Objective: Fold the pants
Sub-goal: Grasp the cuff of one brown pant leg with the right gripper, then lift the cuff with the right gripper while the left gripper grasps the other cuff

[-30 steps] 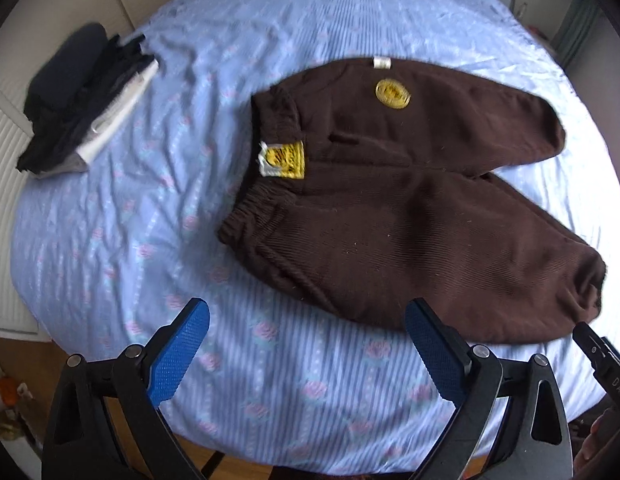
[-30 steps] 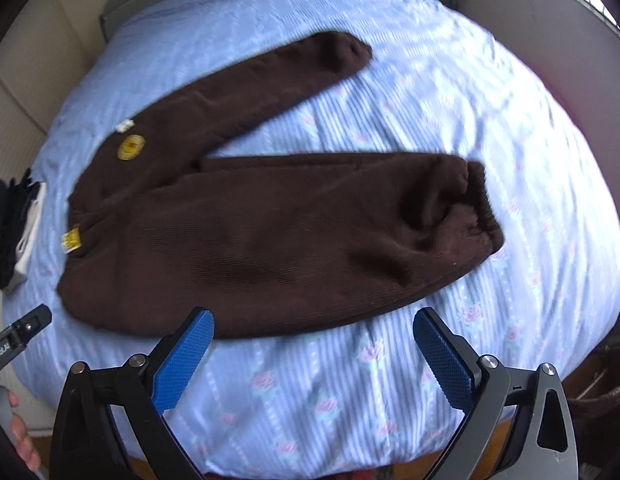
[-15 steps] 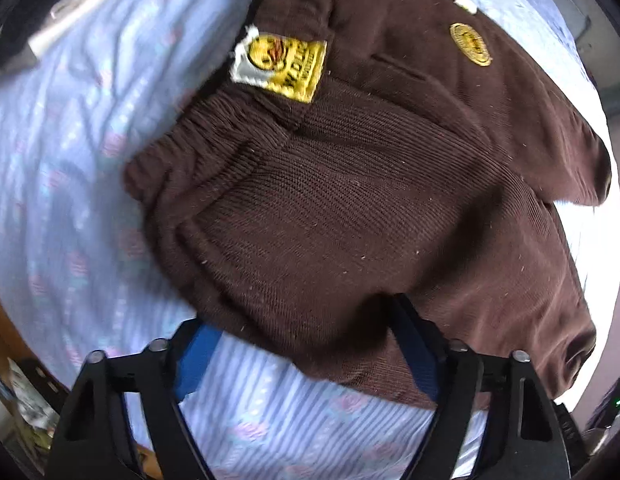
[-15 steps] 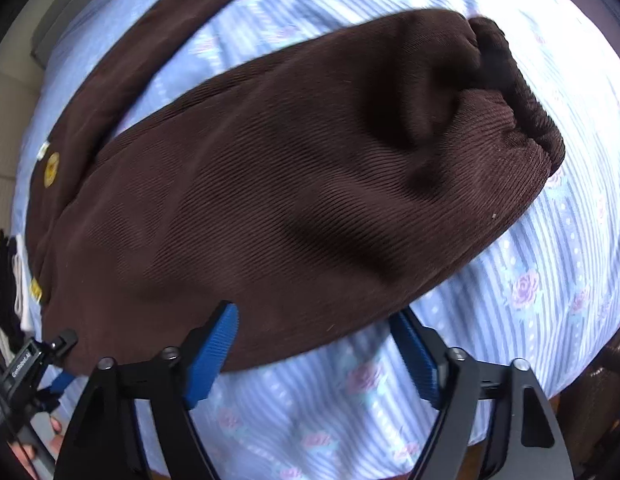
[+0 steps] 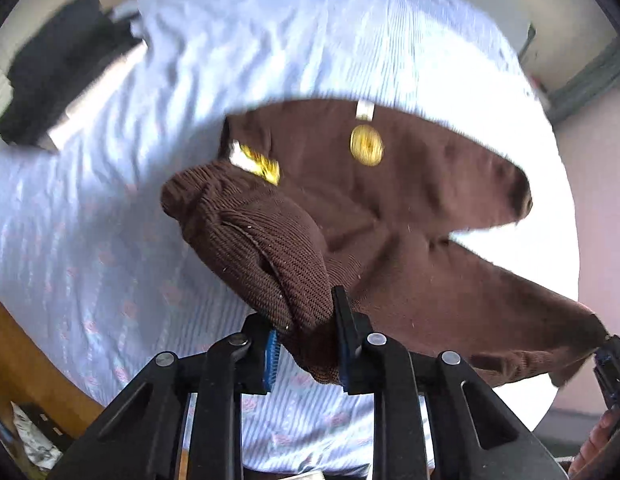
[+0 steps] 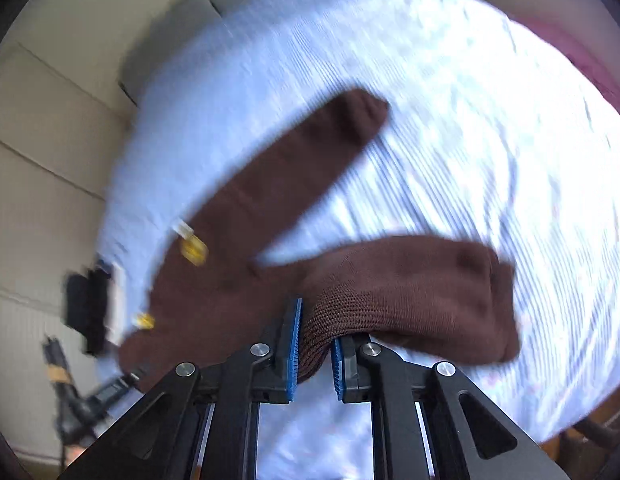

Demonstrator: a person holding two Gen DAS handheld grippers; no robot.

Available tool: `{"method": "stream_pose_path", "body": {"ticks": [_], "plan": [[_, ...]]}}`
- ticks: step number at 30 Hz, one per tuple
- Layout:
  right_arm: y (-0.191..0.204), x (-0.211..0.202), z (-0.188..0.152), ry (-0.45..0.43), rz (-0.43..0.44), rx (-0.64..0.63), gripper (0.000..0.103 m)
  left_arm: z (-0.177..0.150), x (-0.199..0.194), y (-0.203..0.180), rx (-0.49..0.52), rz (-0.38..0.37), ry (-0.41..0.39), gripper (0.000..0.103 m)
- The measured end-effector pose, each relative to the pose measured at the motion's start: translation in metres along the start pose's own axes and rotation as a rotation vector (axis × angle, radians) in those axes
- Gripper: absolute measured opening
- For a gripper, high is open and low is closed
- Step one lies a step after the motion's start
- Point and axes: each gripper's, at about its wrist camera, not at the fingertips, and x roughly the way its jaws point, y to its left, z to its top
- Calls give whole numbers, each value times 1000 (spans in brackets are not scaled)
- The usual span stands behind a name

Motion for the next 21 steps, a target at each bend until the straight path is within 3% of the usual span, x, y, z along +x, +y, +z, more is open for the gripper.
{"method": "stream_pose_path", "body": {"ticks": [4,11,16,21], "plan": [[15,-7,33,-98,21,-30,14,38,-3,-3,-50,-10,-69,22],[31,60,118,-89,18,11,14,117,46,-20,-112,1,-90,22],[42,130,178,-27,-25,-37,14,154,99,-15,-171,36,-20,22],[51,181,202,20,-76,-86,15,180,137,-10,-210,58,69,29]]}}
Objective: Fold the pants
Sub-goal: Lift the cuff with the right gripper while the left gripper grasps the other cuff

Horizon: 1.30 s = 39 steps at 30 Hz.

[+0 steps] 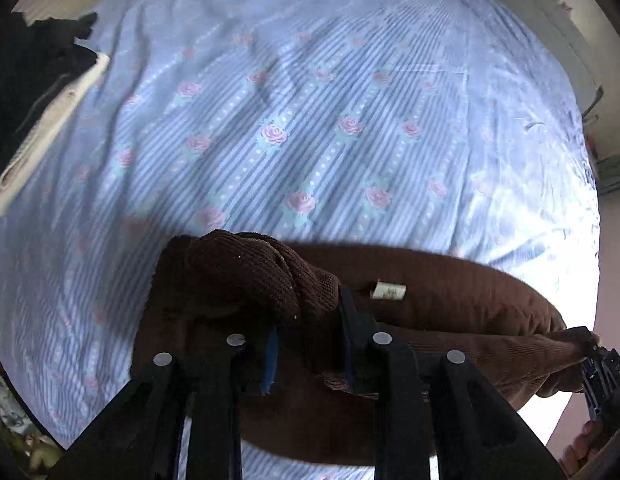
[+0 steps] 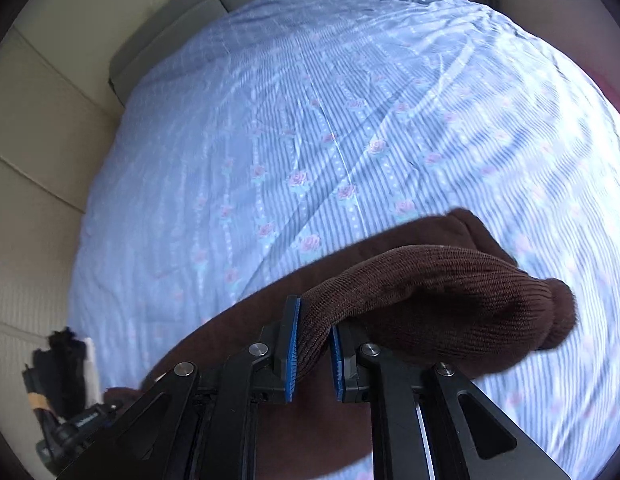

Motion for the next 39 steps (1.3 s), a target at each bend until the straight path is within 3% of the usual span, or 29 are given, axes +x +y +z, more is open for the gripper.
{"method": "stream_pose_path", "body": {"ticks": [3,5,7,8,11,14,16,18,22,26,29,30,31,32,33,34,36,39], "plan": [[5,19,12,29,-35,-25,25,11,-1,-3,3,-18,52,36],[12,12,15,15,-36,-62,42,10,-17,-4,9,-53,47,52],[23,-14,14,-35,9,-119,48,3,-48,-7,35,-82,-25,81],[26,-27,13,-57,30,-142,53,-1,-65,-12,72,-81,-72,83],[33,-77,9,-168,57,-241,62,-14,-113,-31,274,-75,-247,94],[13,-109,1,-253,-29,-304,66,-29,-119,-68,649,-90,-314,96],[-12,-106,-5,-237,-97,-315,66,-39,-103,-91,834,-112,-301,96],[-35,-96,-9,-193,-137,-313,66,-45,-75,-114,952,-128,-222,93],[-78,-51,-19,-46,-118,-265,66,-53,-22,-142,1040,-118,-98,90],[-88,-15,-19,4,-117,-258,66,-50,21,-148,1010,-96,10,86],[-104,3,-14,20,-111,-161,66,-43,39,-145,960,-94,69,78],[-113,6,-10,22,-90,-116,65,-43,41,-145,954,-88,72,66],[-120,9,-8,22,-62,-68,57,-43,41,-145,957,-80,67,49],[-125,10,-7,23,-41,-32,43,-43,39,-144,959,-89,69,40],[-126,8,-7,21,-43,-19,40,-42,35,-143,946,-110,77,27],[-125,0,-7,3,-41,-16,33,-39,29,-142,927,-144,76,22],[-119,-20,-6,-32,-39,-20,30,-35,11,-141,909,-191,30,22],[-117,-35,4,-44,-122,-2,28,-16,15,-152,898,-161,25,22]]}}
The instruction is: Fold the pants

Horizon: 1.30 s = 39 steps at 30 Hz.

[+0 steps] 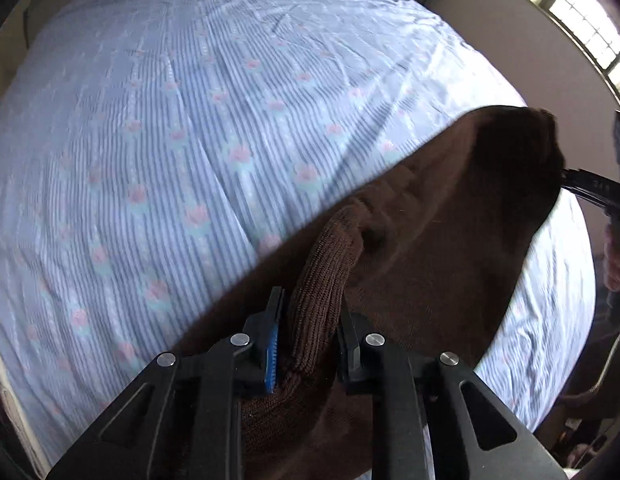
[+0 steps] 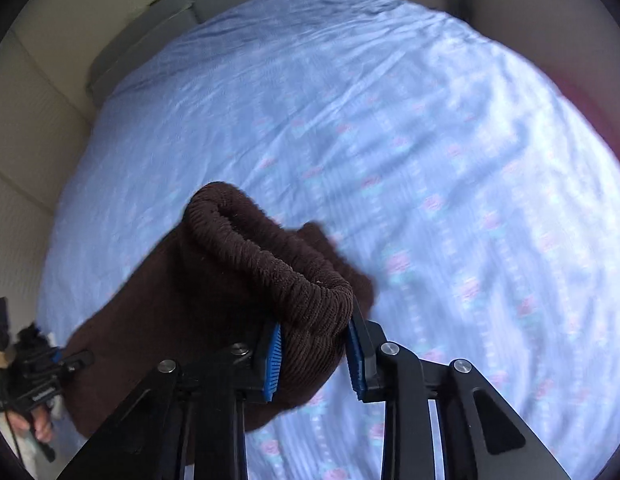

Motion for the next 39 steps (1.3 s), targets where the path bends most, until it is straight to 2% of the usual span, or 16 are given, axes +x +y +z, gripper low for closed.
{"method": "stream_pose_path", "body": {"ticks": [3,6,8,10,12,13,16,18,20,22,24,28,31,33,36,39], "plan": [[-5,19,21,26,-45,41,30,19,32,10,-44,46,69,24],[5,42,34,85,-94,3,37,23,50,16,-111,96,124,37],[14,25,32,29,-158,-33,54,21,34,18,-152,105,77,44],[29,-15,21,-109,-254,-116,62,13,0,19,-175,130,-22,61],[42,-49,9,-237,-331,-172,81,-7,-42,23,-186,217,-138,72],[52,-74,-5,-304,-340,-212,87,-21,-60,24,-193,254,-172,72],[74,-107,-37,-338,-251,-311,87,-75,-104,33,-253,319,-236,79],[88,-108,-61,-275,-181,-356,87,-109,-113,42,-288,354,-229,80],[99,-98,-90,-172,-53,-370,87,-143,-107,52,-338,364,-185,80],[112,-75,-122,-42,62,-370,87,-180,-97,65,-434,317,-125,80],[118,-60,-145,11,95,-355,86,-208,-81,81,-554,271,-88,80],[128,-20,-180,139,139,-323,76,-243,-55,105,-770,153,-101,80],[138,1,-191,177,144,-337,74,-249,-27,116,-909,7,-110,80],[144,12,-189,207,178,-338,71,-247,-12,122,-984,-40,-111,80],[153,21,-192,212,170,-373,69,-239,3,130,-1045,-74,-97,81],[162,28,-188,227,199,-404,69,-231,3,133,-1045,-67,-105,83]]}}
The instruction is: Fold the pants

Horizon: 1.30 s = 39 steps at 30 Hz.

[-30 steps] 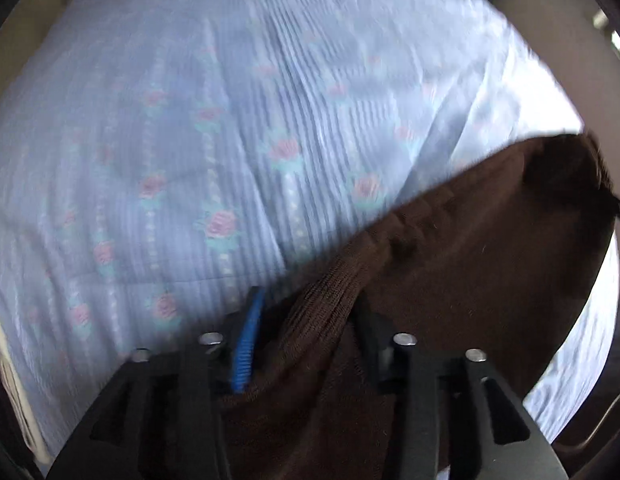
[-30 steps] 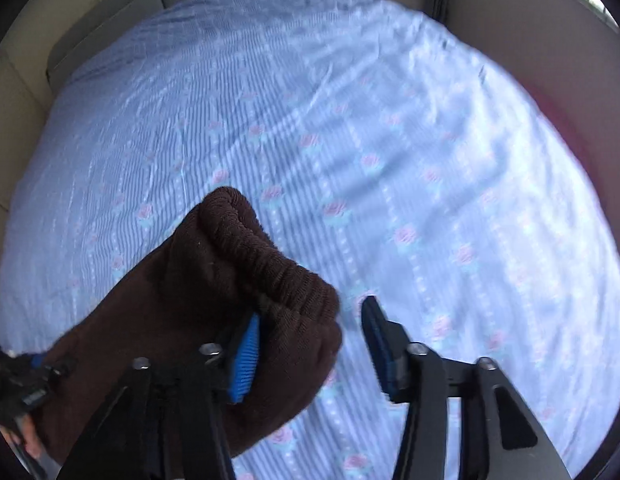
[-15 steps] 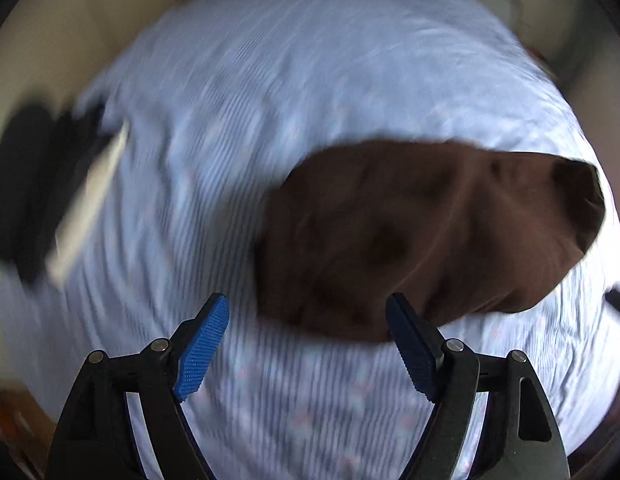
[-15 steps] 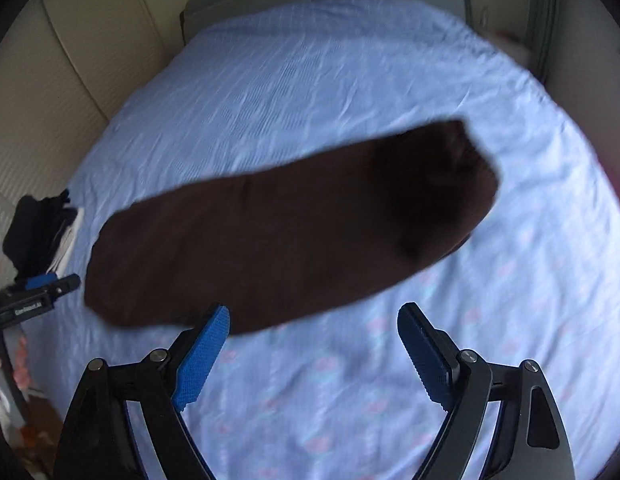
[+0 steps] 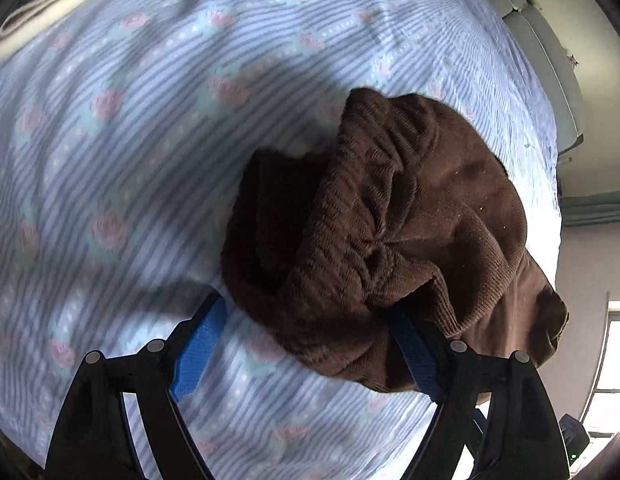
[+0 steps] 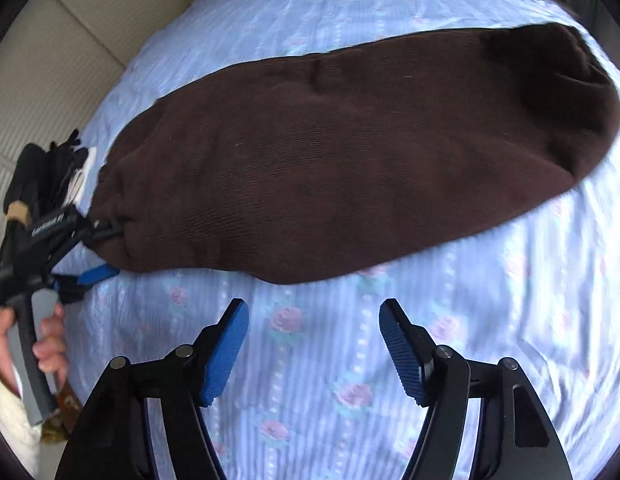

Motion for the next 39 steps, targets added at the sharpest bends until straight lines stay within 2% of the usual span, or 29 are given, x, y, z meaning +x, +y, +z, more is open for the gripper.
{"method": "stream_pose_path", "body": {"ticks": [2,3,4,5,7,9,11,12,15,19,23,28,31,36,37,38,39], "plan": [[8,7,6,-2,16,-36,68,5,-2,0,-10,-23,-2,81],[15,12,7,-2,18,-53,68,8,-2,-1,-22,-48,-3,63],[17,15,13,1,16,-71,68,10,-5,-1,-34,-74,11,53],[19,18,19,8,12,-78,65,13,-16,-5,-46,-84,-5,49],[21,10,30,-9,29,-62,61,18,-44,-12,-18,-134,-94,42],[24,-14,42,-89,70,-53,61,24,-74,-28,60,-160,-188,41],[30,-33,51,-168,91,-91,63,33,-88,-45,125,-171,-229,41],[35,-35,56,-172,97,-114,63,34,-91,-47,141,-172,-235,41],[35,-22,56,-108,102,-137,63,40,-89,-55,173,-145,-233,40],[24,1,42,-6,140,-70,63,44,-84,-60,206,-103,-234,40],[16,5,43,-17,131,-81,63,44,-82,-56,194,-106,-232,40],[27,-21,78,-167,124,-151,63,47,-77,-39,130,-120,-211,40],[25,-5,83,-111,145,-135,63,45,-73,-30,95,-126,-188,40],[26,30,68,-22,157,-133,63,32,-68,-16,115,-121,-159,40],[23,33,67,-13,185,-107,59,29,-68,-12,115,-119,-154,40],[23,33,66,-8,203,-89,45,26,-68,-6,112,-114,-148,40],[23,31,64,-6,217,-78,37,21,-68,0,112,-100,-142,39]]}}
